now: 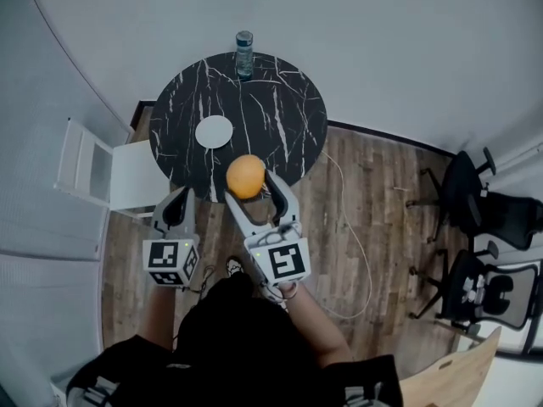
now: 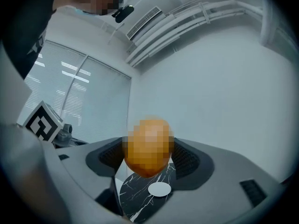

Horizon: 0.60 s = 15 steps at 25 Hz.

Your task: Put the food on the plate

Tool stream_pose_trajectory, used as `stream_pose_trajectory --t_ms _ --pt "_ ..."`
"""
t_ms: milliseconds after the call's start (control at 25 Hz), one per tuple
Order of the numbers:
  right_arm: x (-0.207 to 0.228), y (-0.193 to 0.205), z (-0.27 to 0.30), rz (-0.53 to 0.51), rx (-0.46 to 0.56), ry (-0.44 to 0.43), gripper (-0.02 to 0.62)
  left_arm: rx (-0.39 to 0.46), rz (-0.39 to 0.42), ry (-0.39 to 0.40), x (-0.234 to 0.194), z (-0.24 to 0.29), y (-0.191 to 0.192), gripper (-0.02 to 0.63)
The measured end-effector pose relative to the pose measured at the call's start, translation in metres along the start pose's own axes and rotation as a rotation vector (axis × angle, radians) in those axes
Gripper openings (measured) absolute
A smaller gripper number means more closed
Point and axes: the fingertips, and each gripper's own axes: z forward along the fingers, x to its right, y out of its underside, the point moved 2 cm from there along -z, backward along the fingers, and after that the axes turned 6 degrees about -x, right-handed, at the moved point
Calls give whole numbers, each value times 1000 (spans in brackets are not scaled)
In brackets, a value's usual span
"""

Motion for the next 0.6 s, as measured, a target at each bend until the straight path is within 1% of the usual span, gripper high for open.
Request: stream_pose_trajectory --t_ms 120,240,600 --pt "3 -1 27 2 -15 6 301 1 12 31 -16 21 -10 0" --pt "10 -1 48 -9 -34 14 301 14 43 62 -26 39 -21 0" --pt "32 -5 89 -19 -35 -4 301 -17 44 73 -42 77 -23 0"
